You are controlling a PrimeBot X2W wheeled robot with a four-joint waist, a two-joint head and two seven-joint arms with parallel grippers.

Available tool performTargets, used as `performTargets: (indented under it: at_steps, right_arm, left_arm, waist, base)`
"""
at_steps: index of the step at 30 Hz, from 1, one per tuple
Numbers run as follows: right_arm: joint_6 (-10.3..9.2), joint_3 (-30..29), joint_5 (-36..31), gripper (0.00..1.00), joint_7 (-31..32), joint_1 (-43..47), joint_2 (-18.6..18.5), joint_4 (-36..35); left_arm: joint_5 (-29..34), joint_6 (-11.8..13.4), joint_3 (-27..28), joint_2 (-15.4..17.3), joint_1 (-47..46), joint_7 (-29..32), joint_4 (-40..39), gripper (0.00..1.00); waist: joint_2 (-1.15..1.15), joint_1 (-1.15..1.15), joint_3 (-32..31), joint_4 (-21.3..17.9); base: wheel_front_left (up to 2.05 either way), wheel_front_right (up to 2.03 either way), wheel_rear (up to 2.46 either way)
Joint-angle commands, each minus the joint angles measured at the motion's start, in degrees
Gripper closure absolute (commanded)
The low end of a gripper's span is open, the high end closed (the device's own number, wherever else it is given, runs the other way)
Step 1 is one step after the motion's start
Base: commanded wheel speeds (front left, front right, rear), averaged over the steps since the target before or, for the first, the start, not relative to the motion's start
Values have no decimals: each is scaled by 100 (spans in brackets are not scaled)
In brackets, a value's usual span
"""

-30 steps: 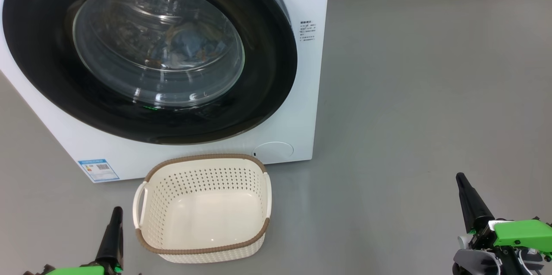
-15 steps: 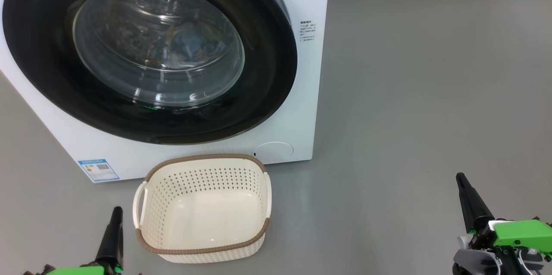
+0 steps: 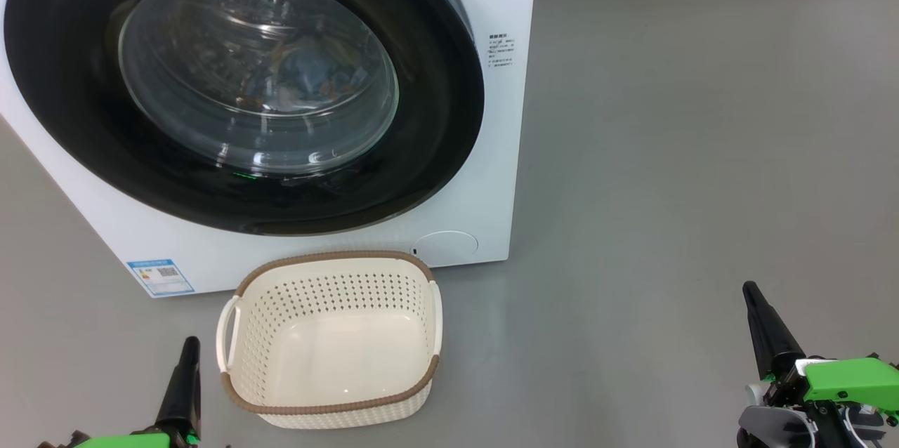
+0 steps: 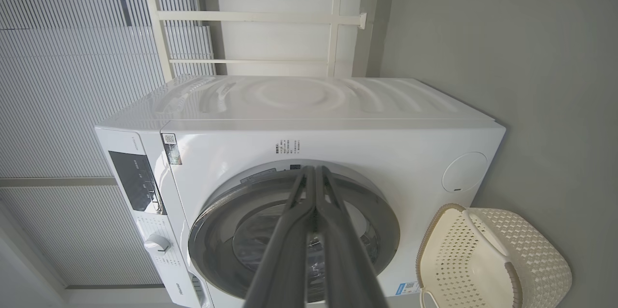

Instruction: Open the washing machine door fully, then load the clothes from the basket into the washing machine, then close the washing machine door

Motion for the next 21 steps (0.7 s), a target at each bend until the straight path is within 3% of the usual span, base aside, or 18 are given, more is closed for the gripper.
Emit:
performTargets:
  at_steps: [1, 21]
  right_arm:
    - [19, 105, 28, 100, 29, -252, -85, -140]
    - [19, 106, 30, 100, 28, -252, -85, -140]
  left_arm:
    - [-47, -40, 188, 52, -244, 35, -151, 100]
    - [-47, -40, 188, 52, -244, 35, -151, 100]
  waist:
    - [0, 0, 0, 0]
    - [0, 0, 0, 0]
  base:
    - [0, 0, 0]
    - [0, 0, 0]
